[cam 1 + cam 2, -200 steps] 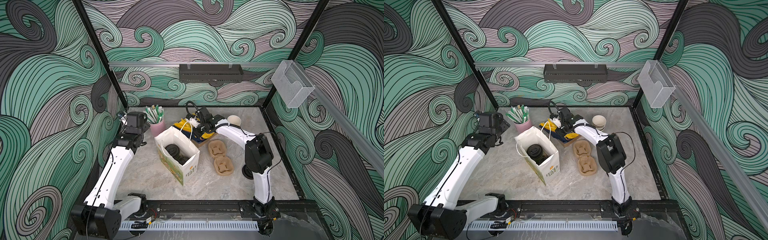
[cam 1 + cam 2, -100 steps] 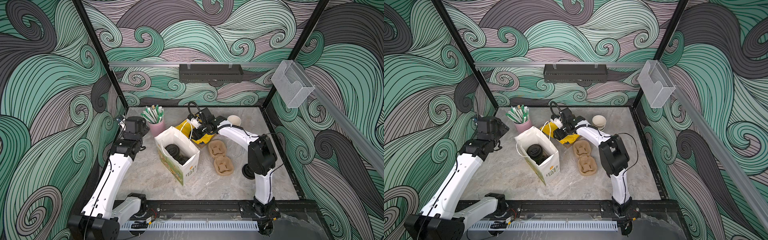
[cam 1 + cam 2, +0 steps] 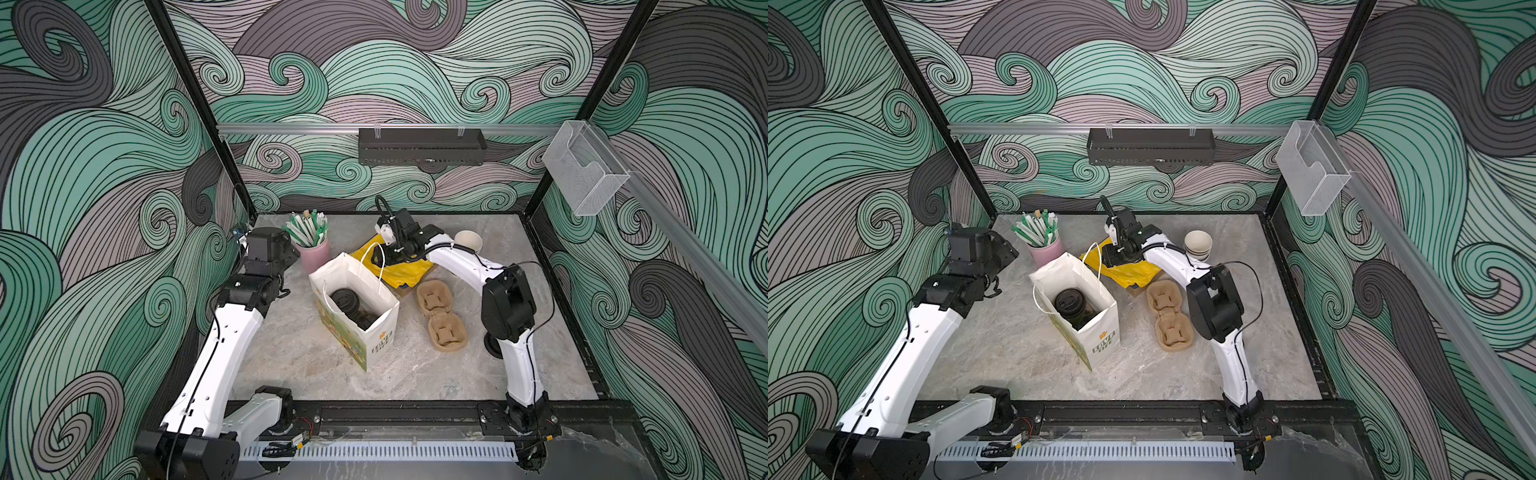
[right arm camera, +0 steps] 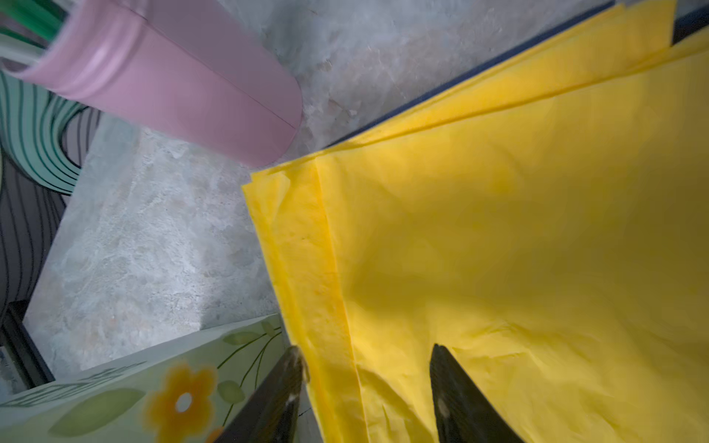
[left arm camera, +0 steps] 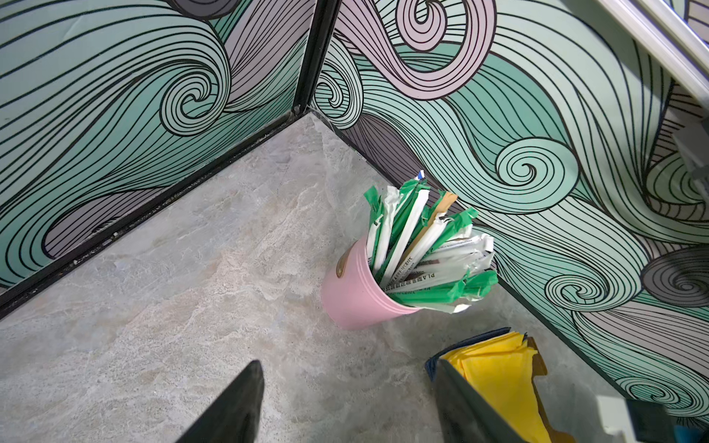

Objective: Pack the takeout coffee

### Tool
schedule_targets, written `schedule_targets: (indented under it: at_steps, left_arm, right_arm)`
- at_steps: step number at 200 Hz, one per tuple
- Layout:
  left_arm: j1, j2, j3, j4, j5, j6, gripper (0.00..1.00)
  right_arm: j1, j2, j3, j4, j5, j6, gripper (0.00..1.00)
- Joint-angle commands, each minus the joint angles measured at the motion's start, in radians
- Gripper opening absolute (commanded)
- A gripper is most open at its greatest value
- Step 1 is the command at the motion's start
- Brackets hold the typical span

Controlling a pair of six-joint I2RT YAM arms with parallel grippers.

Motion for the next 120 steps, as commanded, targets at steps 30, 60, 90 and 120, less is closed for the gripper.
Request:
schedule_targets:
  at_steps: [30, 60, 90, 120]
  left_arm:
    - [0.005, 0.004, 0.066, -0.068, -0.011, 0.017, 0.72]
    - [0.005, 0.004, 0.065, -0.033, -0.024, 0.039, 0.72]
    - [0.006, -0.007, 0.035, 0.047, -0.068, 0.074, 0.72]
    - [0.007, -0.007, 0.01, 0.119, -0.081, 0.082, 0.72]
  right_arm:
    - [-0.002, -0.149, -0.078, -0.039, -0.012, -0.201, 0.57]
    - [-0.049, -0.353, -0.313, 0.082, -0.057, -0.358, 0.56]
    - [-0.102, -0.542, -0.626, 0.323, -0.18, -0.635, 0.56]
    - [-0.093, -0.611, -0.748, 0.351, -0.233, -0.965, 0.49]
